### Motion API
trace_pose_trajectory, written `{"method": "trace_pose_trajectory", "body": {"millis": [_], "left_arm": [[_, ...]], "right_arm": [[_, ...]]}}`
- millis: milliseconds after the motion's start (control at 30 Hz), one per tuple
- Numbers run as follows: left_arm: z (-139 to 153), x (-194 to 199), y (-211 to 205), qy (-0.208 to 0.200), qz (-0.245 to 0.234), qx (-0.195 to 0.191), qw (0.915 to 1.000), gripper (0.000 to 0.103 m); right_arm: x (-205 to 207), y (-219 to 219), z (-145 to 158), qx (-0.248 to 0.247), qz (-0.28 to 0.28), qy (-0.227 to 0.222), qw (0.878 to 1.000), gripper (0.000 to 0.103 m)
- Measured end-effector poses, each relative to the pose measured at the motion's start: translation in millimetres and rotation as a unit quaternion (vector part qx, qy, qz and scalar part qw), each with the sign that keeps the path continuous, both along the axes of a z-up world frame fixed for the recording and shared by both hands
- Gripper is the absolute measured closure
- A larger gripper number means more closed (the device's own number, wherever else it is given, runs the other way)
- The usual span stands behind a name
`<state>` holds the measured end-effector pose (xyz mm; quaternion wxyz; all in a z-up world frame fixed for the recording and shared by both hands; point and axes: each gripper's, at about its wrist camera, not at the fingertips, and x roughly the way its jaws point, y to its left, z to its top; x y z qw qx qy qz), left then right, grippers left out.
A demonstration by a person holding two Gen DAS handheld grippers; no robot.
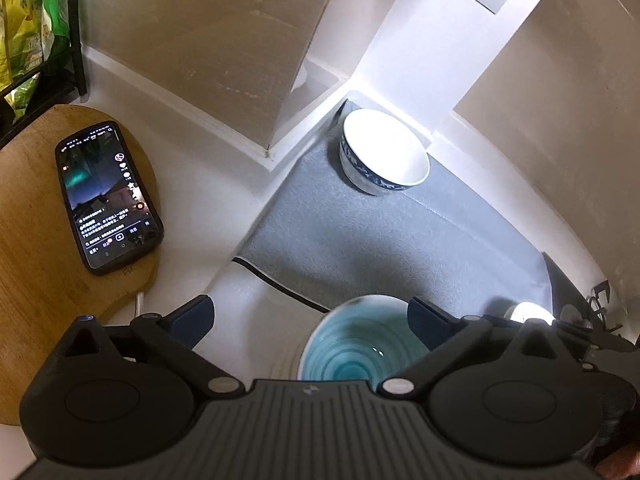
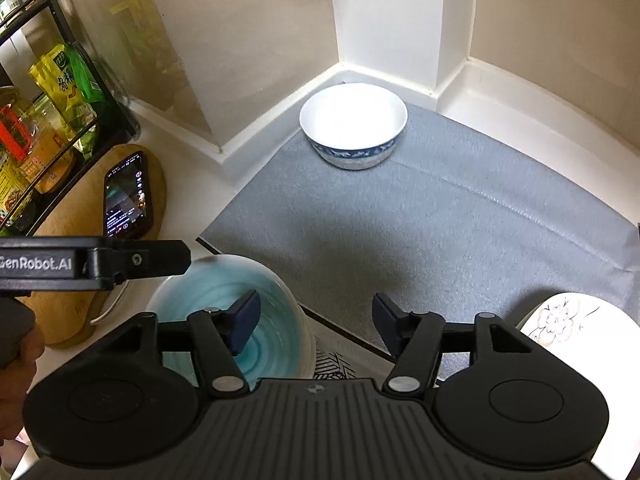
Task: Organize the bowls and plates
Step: 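Lower the teal bowl into the cream bowl stack and open both tools, then move both tools to the white bowl with the blue patterned rim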
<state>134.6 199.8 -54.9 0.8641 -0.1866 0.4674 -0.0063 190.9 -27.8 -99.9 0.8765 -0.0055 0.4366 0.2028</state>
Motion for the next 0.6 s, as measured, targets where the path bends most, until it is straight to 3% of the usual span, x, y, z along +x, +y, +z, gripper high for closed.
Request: {"method": "trace_pose_trajectory", "body": {"millis": [333,600], "left_arm": [[-1.6,17.8,5.7,0.023,-0.016,0.013,0.9995,0.0],[-6.4,38.7,-2.2,0.033,-0.008,0.012,0.9993,0.0]], "right_arm": [[-1.2,6.5,8.0,-0.018,-0.029,-0.011,0.999,0.033],[21.3,-3.8,15.1,-0.028,-0.039,-0.024,0.999,0.031]]}}
